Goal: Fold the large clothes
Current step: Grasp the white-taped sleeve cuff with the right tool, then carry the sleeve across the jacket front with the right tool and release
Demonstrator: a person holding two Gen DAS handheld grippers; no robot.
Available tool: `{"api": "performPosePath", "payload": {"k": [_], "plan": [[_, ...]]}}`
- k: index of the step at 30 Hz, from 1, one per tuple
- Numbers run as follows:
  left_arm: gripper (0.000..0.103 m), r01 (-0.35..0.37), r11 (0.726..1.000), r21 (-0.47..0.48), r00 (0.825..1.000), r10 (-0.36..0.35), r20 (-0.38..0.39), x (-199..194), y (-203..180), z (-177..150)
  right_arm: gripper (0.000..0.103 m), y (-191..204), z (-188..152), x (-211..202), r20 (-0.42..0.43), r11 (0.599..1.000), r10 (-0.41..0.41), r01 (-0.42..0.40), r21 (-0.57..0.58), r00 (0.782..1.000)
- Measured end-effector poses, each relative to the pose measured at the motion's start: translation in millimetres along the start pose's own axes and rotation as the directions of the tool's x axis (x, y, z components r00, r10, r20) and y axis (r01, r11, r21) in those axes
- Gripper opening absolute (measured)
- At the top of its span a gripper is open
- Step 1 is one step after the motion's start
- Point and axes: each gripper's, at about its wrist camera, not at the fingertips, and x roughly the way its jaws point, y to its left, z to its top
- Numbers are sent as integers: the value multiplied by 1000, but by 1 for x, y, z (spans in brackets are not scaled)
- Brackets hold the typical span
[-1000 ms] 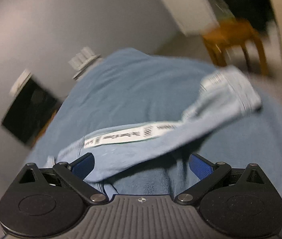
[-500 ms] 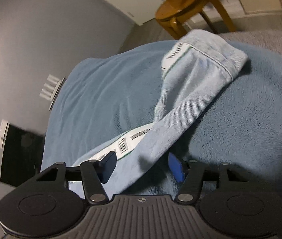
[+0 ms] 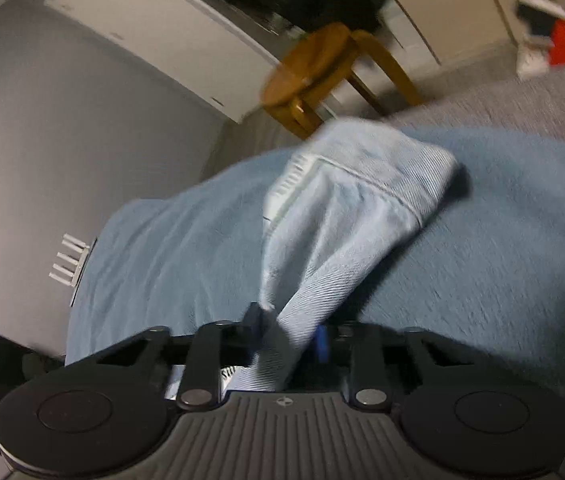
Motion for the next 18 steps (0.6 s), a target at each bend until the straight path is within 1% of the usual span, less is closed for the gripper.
{"api": "performPosePath", "payload": {"k": [2, 4, 5, 7, 10, 11, 13, 16, 18], "plan": [[103, 0, 1000, 3, 1000, 0, 3, 0, 0, 1, 14, 27, -5, -13, 56, 990, 47, -39, -137, 997], [103, -7, 1000, 0, 1000, 7, 15, -1, 2, 3, 14, 56, -14, -27, 92, 960, 123, -95, -263, 988], [103, -15, 1000, -3, 1000, 15, 27, -2, 3, 5, 12, 70, -18, -33, 100, 938, 167, -127, -322, 981], [103, -35, 999, 1, 997, 35, 64, -6, 6, 9, 10, 101, -32, -46, 100, 875, 250, -180, -450, 963], [103, -96, 995, 11, 988, 94, 125, -9, 12, 16, 9, 150, -62, -62, 49, 749, 354, -252, -612, 934], [103, -118, 993, 8, 984, 116, 136, -9, 14, 17, 9, 169, -75, -65, 21, 696, 380, -271, -665, 925], [103, -150, 989, -14, 980, 150, 131, -5, 18, 18, 9, 202, -99, -68, -37, 603, 418, -307, -736, 908], [103, -141, 990, -19, 984, 142, 103, 3, 22, 20, 9, 254, -146, -74, -126, 453, 455, -352, -819, 881], [103, -130, 991, -37, 986, 133, 99, 5, 27, 20, 9, 291, -180, -76, -188, 369, 464, -382, -847, 865]]}}
